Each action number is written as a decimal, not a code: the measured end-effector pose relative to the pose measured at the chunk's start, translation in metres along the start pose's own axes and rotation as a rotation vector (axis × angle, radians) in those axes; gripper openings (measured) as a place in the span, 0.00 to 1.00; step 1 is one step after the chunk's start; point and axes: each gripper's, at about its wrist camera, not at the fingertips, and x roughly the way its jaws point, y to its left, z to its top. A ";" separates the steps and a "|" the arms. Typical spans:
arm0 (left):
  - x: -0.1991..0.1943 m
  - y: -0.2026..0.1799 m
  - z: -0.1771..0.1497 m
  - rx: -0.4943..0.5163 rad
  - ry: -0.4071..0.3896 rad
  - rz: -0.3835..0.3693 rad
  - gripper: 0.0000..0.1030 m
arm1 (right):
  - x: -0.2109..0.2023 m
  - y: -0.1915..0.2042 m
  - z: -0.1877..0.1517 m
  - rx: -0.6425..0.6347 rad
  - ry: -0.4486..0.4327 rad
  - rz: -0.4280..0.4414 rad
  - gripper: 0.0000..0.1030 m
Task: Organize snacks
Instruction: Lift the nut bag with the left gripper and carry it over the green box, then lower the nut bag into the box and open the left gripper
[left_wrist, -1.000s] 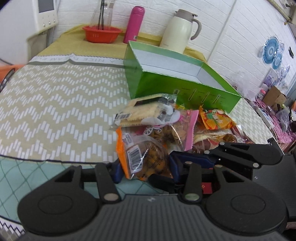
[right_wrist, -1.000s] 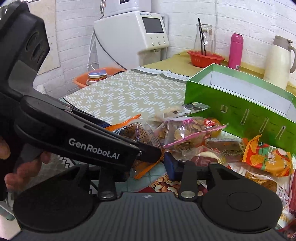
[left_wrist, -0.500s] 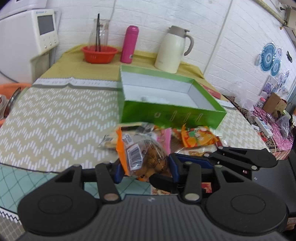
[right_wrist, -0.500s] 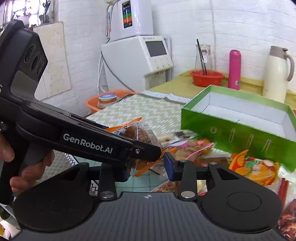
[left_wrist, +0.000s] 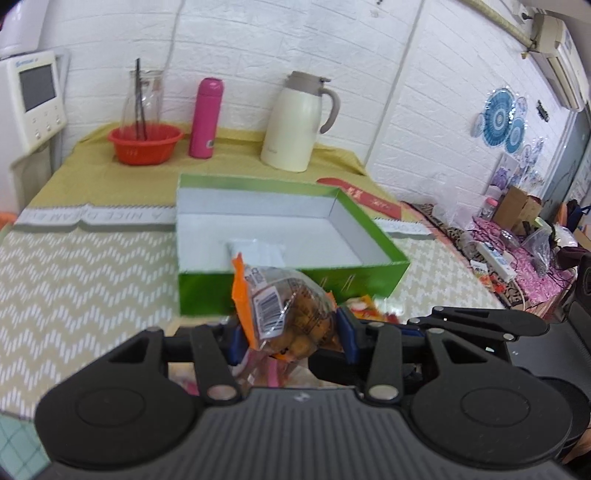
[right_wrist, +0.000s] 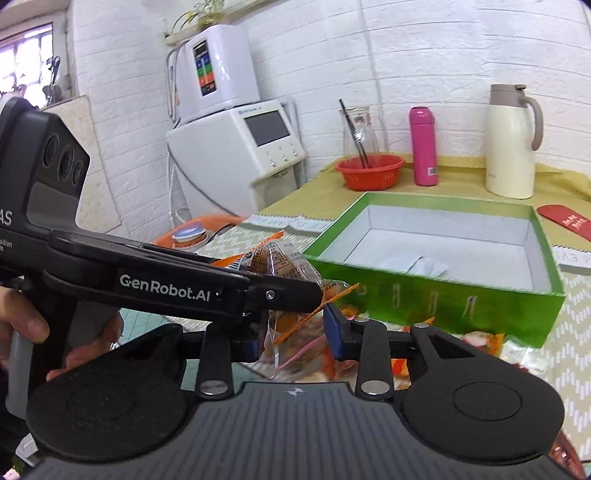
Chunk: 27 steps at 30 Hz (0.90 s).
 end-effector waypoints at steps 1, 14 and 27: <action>0.003 -0.001 0.004 0.006 -0.004 -0.008 0.42 | -0.001 -0.003 0.003 0.004 -0.006 -0.009 0.56; 0.092 0.014 0.057 -0.035 0.019 -0.118 0.42 | 0.034 -0.061 0.037 0.066 0.004 -0.124 0.51; 0.188 0.016 0.073 -0.001 0.124 -0.124 0.43 | 0.078 -0.128 0.035 0.133 0.092 -0.205 0.50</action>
